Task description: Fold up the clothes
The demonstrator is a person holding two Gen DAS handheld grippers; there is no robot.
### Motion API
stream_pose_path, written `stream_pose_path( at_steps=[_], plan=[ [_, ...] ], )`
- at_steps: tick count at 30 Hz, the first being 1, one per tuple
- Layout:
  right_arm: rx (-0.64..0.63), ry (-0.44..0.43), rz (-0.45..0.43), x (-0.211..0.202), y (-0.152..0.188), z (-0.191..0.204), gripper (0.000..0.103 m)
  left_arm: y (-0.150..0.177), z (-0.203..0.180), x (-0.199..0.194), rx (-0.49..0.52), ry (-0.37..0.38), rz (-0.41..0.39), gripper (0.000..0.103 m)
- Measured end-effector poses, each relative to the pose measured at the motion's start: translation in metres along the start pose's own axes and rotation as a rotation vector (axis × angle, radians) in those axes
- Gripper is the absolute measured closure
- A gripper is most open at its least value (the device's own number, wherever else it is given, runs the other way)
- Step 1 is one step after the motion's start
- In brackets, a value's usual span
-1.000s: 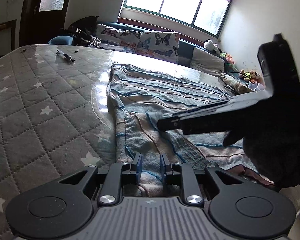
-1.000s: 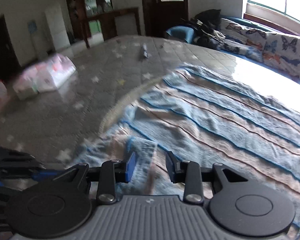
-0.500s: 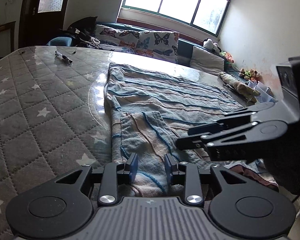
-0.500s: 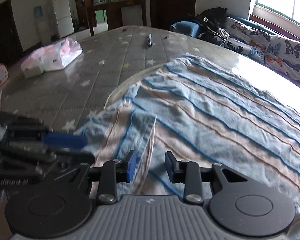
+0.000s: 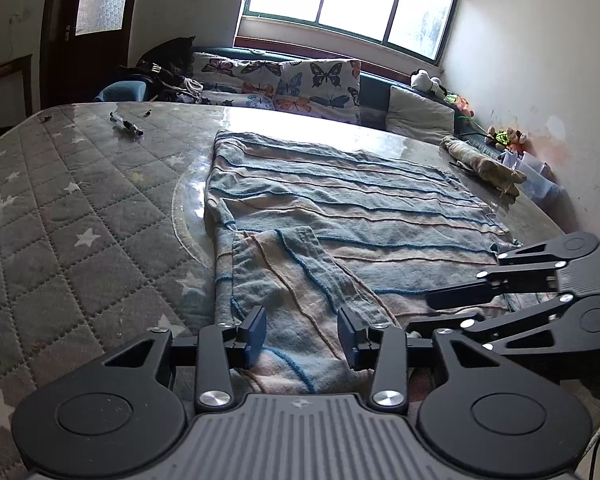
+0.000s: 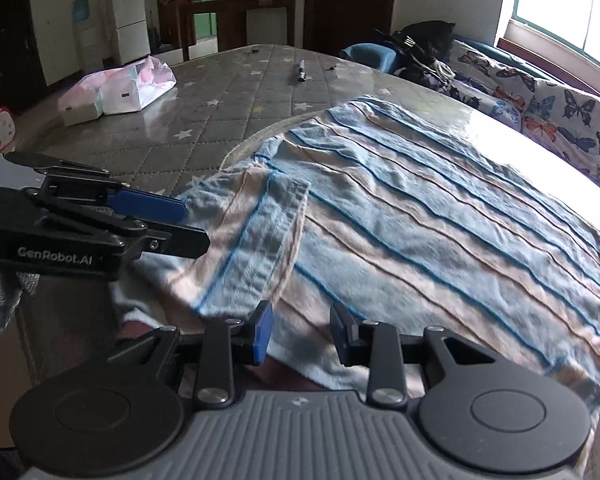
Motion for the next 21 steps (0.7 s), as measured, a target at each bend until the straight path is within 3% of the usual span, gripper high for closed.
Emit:
stream_pose_path(
  at_steps=[9,14,21],
  plan=[
    [0.034,0.037,0.002,-0.022,0.027,-0.015,0.071,0.005,-0.010,-0.001,0.031,-0.018,0.018,0.054],
    [0.059,0.051,-0.012,-0.038,0.039,-0.022,0.071,0.002,-0.012,-0.012,0.038,-0.025,-0.011,0.052],
    [0.048,0.089,-0.003,-0.064,0.058,-0.025,0.069,0.014,-0.022,-0.034,0.181,0.020,-0.008,0.049]
  ],
)
Point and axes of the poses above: each gripper's, at about its wrist camera, not at the fingertips, and x roughly the way its jaws point, z to its left, y to its underside, the point moved 2 cm from there along x, roughly the way its jaws point, and after that the axes turned 5 degrees about -x, right-handed, at the moved point
